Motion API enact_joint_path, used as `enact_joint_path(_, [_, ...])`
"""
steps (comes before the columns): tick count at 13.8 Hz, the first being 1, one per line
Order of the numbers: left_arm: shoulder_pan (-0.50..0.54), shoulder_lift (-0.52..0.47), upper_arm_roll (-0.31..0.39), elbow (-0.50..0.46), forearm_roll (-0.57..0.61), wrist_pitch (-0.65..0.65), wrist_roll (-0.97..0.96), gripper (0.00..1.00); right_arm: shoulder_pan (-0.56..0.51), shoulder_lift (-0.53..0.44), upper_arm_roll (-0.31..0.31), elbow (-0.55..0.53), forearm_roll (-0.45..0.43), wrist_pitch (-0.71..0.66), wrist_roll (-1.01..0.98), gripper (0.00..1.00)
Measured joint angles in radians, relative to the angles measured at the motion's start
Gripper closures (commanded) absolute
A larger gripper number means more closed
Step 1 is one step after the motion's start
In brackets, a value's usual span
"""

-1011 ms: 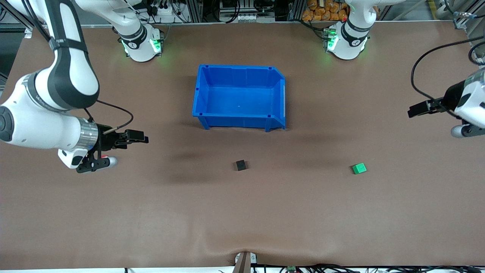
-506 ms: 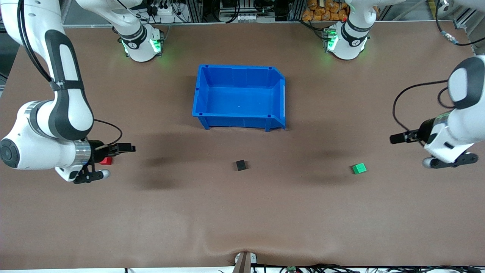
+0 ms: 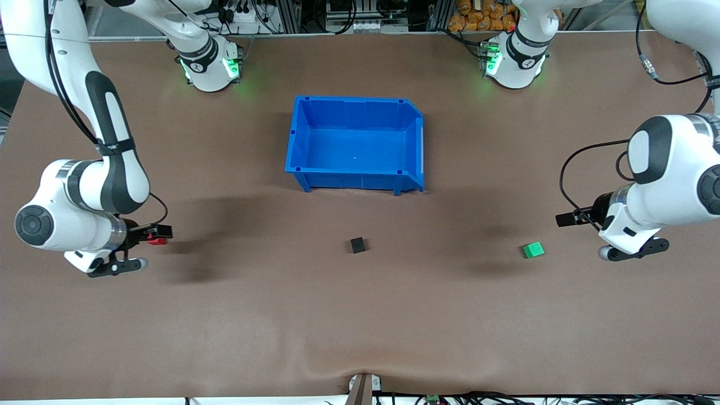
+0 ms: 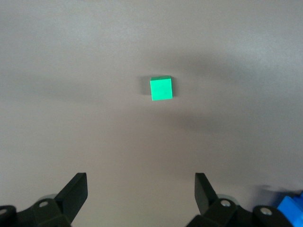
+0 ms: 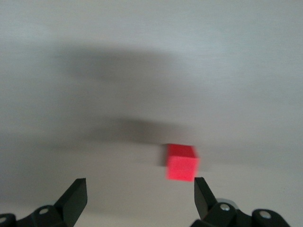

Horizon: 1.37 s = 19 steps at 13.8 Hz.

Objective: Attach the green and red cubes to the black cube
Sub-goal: 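Lower and close the right gripper on the red cube while the left grasps green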

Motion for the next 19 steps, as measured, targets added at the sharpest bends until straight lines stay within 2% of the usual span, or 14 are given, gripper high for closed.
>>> enact_joint_path(4, [0.001,0.039,0.000,-0.071,-0.001,0.116,0.000,0.00,-0.037,-0.003,-0.002,-0.165,-0.017,0.241,-0.008,0.00])
enact_joint_path(6, [0.002,0.068,0.001,-0.084,-0.001,0.152,0.000,0.00,-0.038,-0.003,-0.002,-0.207,-0.018,0.301,-0.008,0.00])
enact_joint_path(10, [0.001,0.110,0.001,-0.083,-0.001,0.211,0.000,0.00,-0.038,-0.003,-0.001,-0.224,-0.020,0.332,-0.009,0.00])
enact_joint_path(19, [0.000,0.188,0.000,-0.039,-0.001,0.244,-0.001,0.00,-0.063,0.018,-0.002,-0.242,-0.040,0.336,-0.017,0.00])
